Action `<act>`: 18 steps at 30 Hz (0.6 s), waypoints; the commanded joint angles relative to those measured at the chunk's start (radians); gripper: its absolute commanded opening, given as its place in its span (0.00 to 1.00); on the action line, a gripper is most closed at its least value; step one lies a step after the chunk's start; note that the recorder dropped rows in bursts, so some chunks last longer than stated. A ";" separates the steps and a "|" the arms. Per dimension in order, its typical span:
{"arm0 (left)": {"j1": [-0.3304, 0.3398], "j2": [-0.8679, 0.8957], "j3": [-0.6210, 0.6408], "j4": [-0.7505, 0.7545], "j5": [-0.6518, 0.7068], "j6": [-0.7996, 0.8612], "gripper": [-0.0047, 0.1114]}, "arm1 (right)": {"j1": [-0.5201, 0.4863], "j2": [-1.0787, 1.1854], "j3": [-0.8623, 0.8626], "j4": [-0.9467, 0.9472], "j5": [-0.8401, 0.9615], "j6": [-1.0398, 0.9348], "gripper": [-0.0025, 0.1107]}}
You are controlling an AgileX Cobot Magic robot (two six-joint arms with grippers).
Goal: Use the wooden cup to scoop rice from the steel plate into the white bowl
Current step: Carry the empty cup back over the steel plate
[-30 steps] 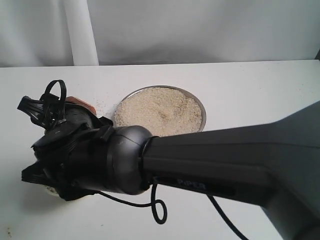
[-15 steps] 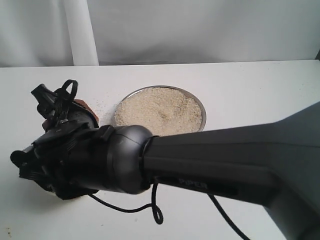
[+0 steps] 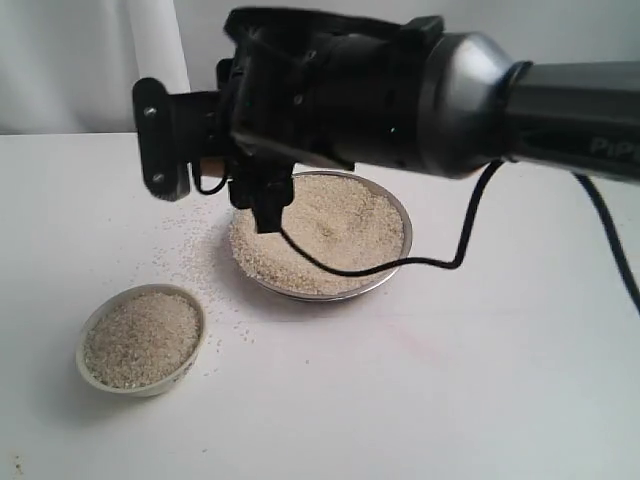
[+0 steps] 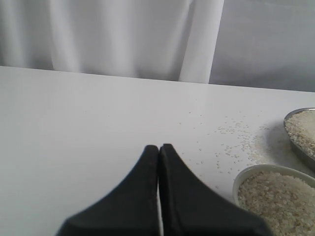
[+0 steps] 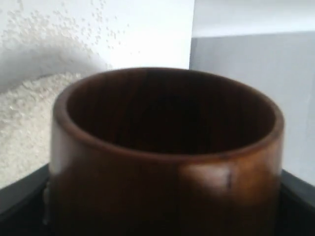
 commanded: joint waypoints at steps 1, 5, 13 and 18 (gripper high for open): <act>-0.005 0.000 0.002 -0.005 -0.007 -0.004 0.04 | -0.079 -0.017 -0.010 0.026 0.057 -0.037 0.02; -0.005 0.000 0.002 -0.005 -0.007 -0.004 0.04 | -0.151 -0.015 -0.031 0.060 0.130 -0.086 0.02; -0.005 0.000 0.002 -0.005 -0.007 -0.002 0.04 | -0.236 0.023 -0.031 0.030 0.200 -0.259 0.02; -0.005 0.000 0.002 -0.005 -0.007 -0.002 0.04 | -0.244 0.130 -0.031 -0.170 0.221 -0.305 0.02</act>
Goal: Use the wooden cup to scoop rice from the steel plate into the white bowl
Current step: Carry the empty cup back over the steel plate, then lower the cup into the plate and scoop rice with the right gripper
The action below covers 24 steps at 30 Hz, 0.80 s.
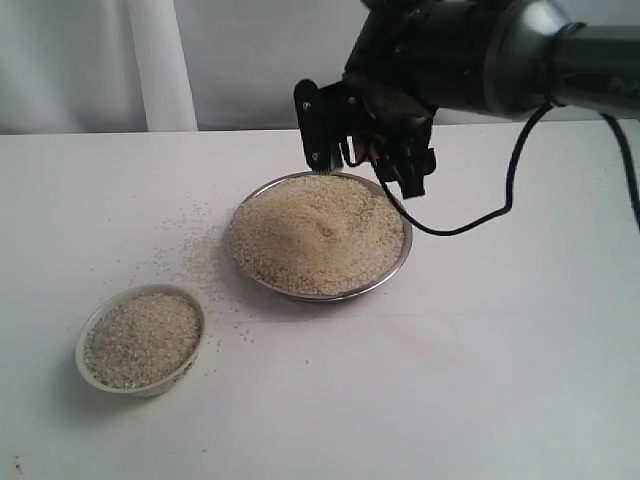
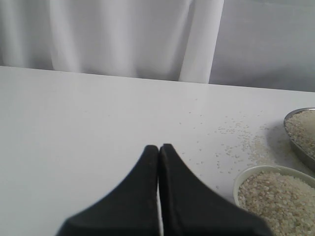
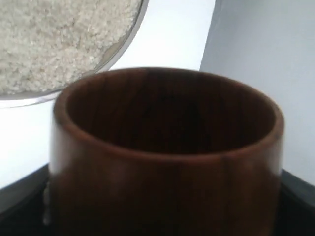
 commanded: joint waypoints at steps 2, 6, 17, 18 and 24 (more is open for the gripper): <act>-0.005 0.000 0.002 -0.005 -0.007 -0.002 0.04 | -0.007 0.104 -0.009 -0.195 0.009 -0.091 0.02; -0.005 0.000 0.002 -0.005 -0.007 -0.002 0.04 | -0.005 0.160 -0.009 -0.223 0.019 -0.202 0.02; -0.005 0.000 0.002 -0.005 -0.007 -0.002 0.04 | 0.027 0.254 -0.009 -0.273 0.049 -0.314 0.02; -0.005 0.000 0.002 -0.005 -0.007 -0.002 0.04 | 0.027 0.256 -0.009 -0.273 0.046 -0.314 0.02; -0.005 0.000 0.002 -0.005 -0.007 -0.004 0.04 | 0.029 0.290 -0.009 -0.282 0.044 -0.314 0.02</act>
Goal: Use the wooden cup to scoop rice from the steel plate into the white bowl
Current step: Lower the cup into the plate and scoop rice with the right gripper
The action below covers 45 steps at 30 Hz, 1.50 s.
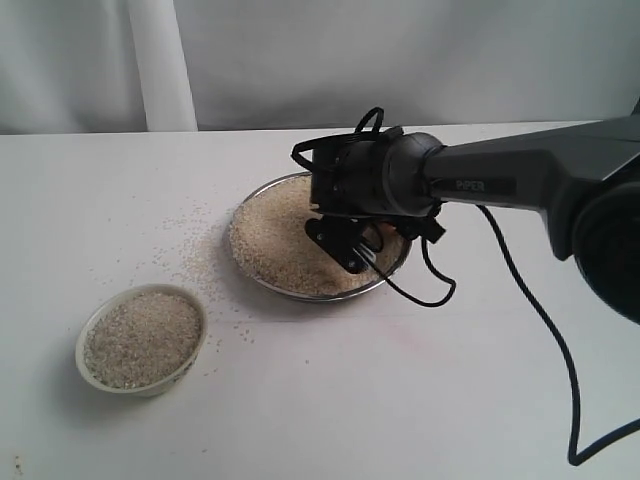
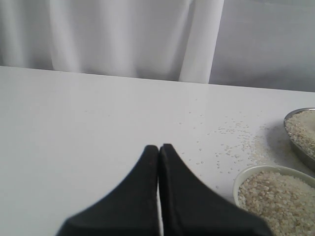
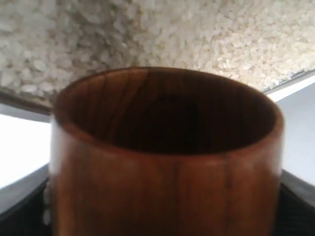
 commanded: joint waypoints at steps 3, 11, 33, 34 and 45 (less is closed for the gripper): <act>-0.005 0.000 0.002 -0.005 -0.007 -0.004 0.04 | 0.007 0.035 -0.008 -0.014 -0.011 -0.002 0.02; -0.005 0.000 0.002 -0.005 -0.007 -0.002 0.04 | 0.014 0.039 -0.008 0.086 -0.103 0.005 0.02; -0.005 0.000 0.002 -0.005 -0.007 -0.002 0.04 | 0.086 0.036 -0.008 -0.068 -0.016 0.005 0.02; -0.005 0.000 0.002 -0.005 -0.007 -0.002 0.04 | 0.088 0.035 -0.008 -0.083 -0.012 0.005 0.02; -0.005 0.000 0.002 -0.005 -0.007 -0.004 0.04 | 0.106 0.027 -0.061 -0.063 -0.001 -0.061 0.02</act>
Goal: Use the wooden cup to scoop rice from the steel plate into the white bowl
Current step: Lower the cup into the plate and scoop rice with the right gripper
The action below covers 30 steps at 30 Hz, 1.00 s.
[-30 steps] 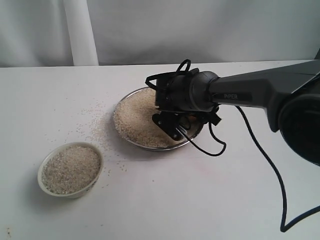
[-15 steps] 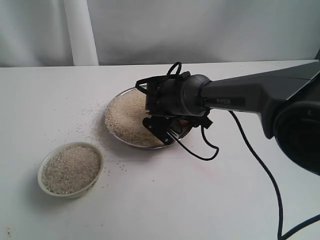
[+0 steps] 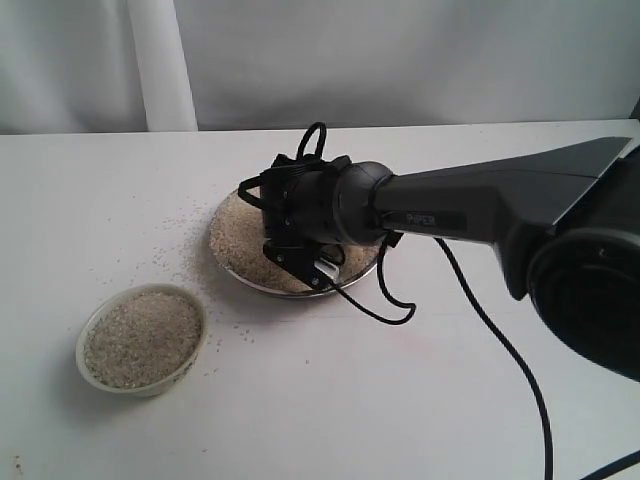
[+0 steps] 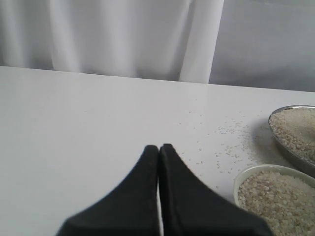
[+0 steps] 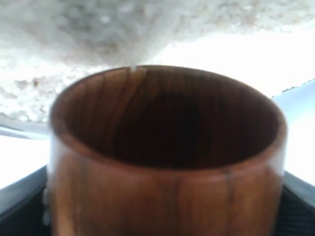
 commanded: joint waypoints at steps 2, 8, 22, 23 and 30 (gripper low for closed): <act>-0.005 0.000 0.002 -0.005 -0.007 -0.004 0.04 | 0.002 -0.010 -0.017 0.042 -0.001 -0.075 0.02; -0.005 0.000 0.002 -0.005 -0.007 -0.004 0.04 | 0.002 -0.010 -0.017 0.136 -0.042 -0.075 0.02; -0.005 0.000 0.002 -0.005 -0.007 -0.002 0.04 | 0.002 -0.010 -0.017 0.303 -0.097 -0.076 0.02; -0.005 0.000 0.002 -0.005 -0.007 -0.004 0.04 | 0.002 -0.010 -0.017 0.314 -0.101 -0.081 0.02; -0.005 0.000 0.002 -0.005 -0.007 -0.004 0.04 | 0.002 -0.010 -0.017 0.365 -0.115 -0.081 0.02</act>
